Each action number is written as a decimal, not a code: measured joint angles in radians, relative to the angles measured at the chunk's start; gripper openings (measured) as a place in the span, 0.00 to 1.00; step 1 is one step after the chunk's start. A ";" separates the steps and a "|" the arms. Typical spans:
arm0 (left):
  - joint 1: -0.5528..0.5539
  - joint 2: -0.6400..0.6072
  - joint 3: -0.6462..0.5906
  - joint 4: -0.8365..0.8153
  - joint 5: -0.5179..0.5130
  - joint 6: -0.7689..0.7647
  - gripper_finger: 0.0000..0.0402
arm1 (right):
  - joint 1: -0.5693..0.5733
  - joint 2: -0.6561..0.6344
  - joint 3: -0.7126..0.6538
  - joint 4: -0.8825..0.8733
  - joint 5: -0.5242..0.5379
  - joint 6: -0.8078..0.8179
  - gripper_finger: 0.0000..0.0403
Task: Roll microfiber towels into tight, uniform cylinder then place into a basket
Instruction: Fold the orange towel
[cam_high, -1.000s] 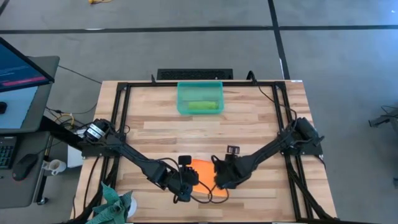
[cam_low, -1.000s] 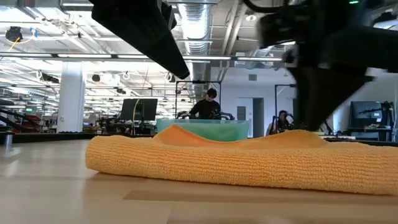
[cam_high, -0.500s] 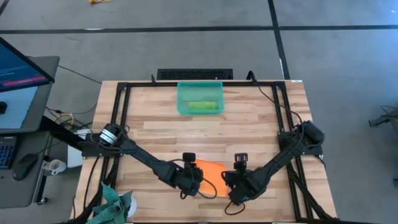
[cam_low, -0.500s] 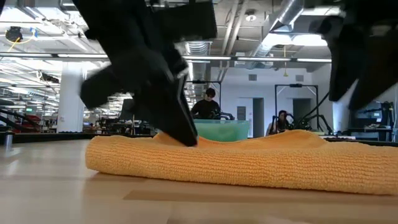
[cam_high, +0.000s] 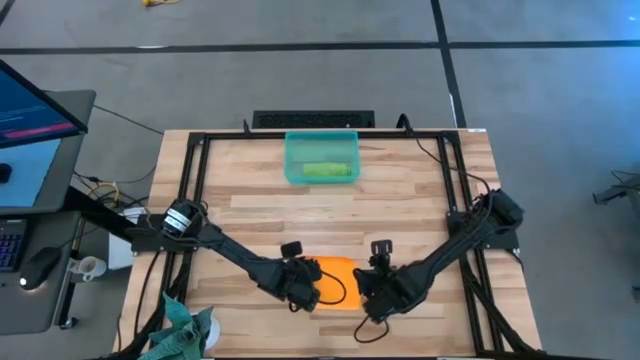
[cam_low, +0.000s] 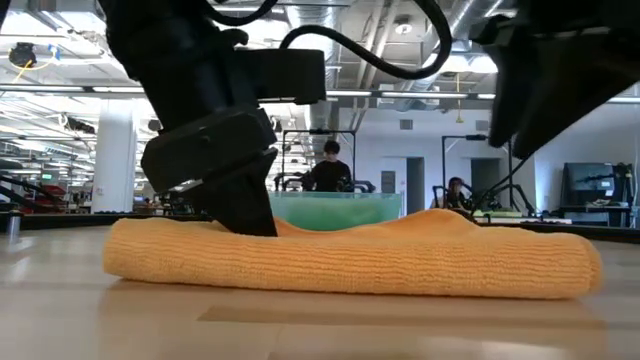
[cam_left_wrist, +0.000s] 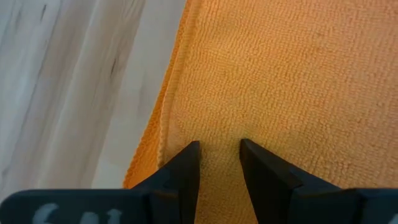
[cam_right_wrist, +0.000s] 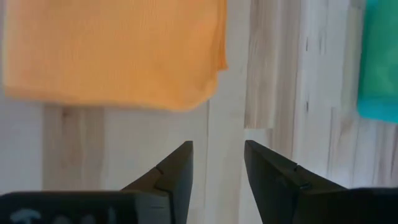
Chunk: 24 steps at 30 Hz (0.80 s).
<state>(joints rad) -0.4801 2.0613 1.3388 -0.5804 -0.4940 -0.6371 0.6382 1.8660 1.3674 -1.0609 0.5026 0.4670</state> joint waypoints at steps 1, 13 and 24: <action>-0.002 0.000 0.001 0.000 -0.005 -0.005 0.28 | -0.009 0.000 0.000 0.011 0.000 -0.013 0.41; -0.095 0.002 0.194 -0.198 -0.206 0.094 0.28 | -0.006 0.000 0.000 0.072 -0.004 -0.025 0.39; -0.209 0.002 0.413 -0.351 -0.279 0.143 0.28 | 0.104 0.001 0.001 0.139 -0.004 -0.025 0.39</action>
<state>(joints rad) -0.6893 2.0628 1.7517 -0.9312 -0.7735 -0.4940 0.7418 1.8668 1.3679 -0.9219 0.4987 0.4417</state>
